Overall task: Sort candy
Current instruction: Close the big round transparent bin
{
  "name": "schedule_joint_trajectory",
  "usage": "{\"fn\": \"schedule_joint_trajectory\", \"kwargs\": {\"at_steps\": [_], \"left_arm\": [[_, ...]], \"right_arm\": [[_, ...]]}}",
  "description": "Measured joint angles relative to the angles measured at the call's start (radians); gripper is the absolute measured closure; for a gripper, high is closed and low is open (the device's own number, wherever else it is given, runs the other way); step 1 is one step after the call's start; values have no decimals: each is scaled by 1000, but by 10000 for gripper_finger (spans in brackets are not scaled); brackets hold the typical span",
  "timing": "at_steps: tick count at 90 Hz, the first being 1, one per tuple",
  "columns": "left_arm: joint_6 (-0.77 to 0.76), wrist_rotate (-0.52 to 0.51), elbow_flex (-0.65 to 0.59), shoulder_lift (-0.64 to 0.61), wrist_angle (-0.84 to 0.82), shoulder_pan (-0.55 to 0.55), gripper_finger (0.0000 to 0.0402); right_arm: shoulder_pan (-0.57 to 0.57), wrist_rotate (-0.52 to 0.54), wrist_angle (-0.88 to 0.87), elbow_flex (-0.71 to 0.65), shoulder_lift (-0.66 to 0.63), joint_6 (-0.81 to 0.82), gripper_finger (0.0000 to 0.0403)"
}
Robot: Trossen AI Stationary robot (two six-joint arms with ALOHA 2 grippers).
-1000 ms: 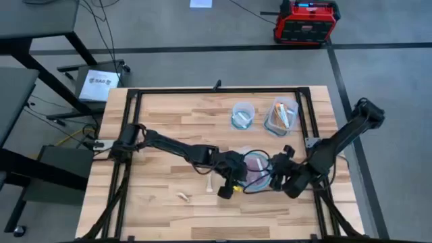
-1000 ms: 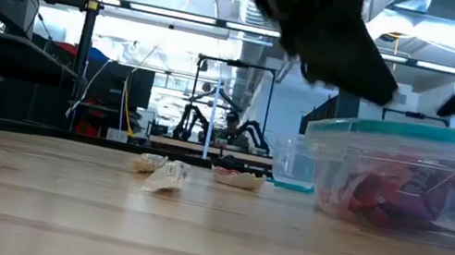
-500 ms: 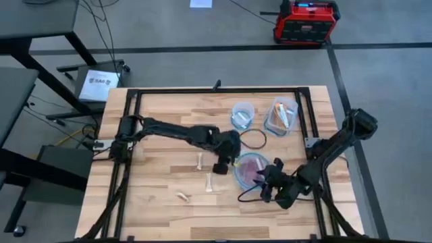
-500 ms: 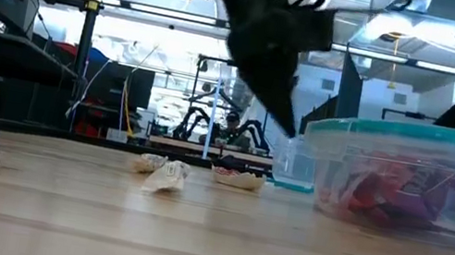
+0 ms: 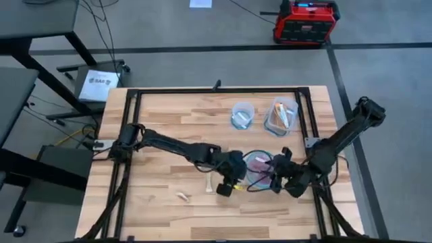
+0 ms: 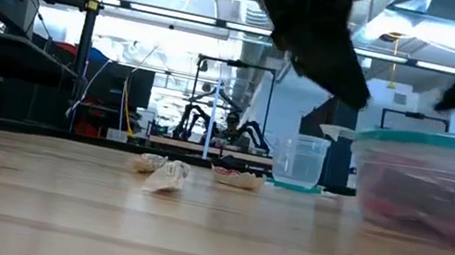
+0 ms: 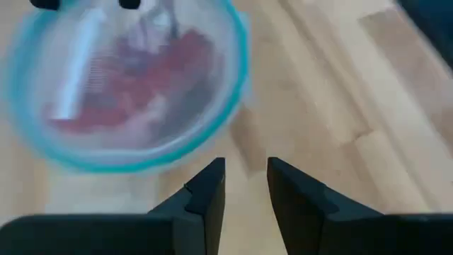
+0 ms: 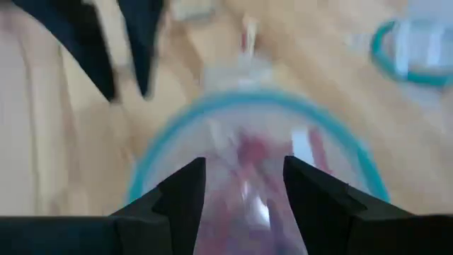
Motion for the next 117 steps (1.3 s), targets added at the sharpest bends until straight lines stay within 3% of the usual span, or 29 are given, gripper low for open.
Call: {"fn": "schedule_joint_trajectory", "kwargs": {"at_steps": [6,21,34,52,90,117], "left_arm": [[49,-43,24,-13,-44,13,309],[88,-36,9,-17,-61,92,309],[61,70,-89,-17,56,148,309],[14,133,-184,-15,234,166,309],[-49,149,-199,72,376,141,309],[-50,144,-189,75,364,145,309]], "right_arm": [[8,48,97,-23,23,-63,223],[9,61,345,-106,127,-188,223],[6,66,454,-176,174,-176,223],[5,73,613,-268,200,-149,223],[-17,62,665,-292,233,-168,223],[-22,77,713,-291,280,-195,223]]}}
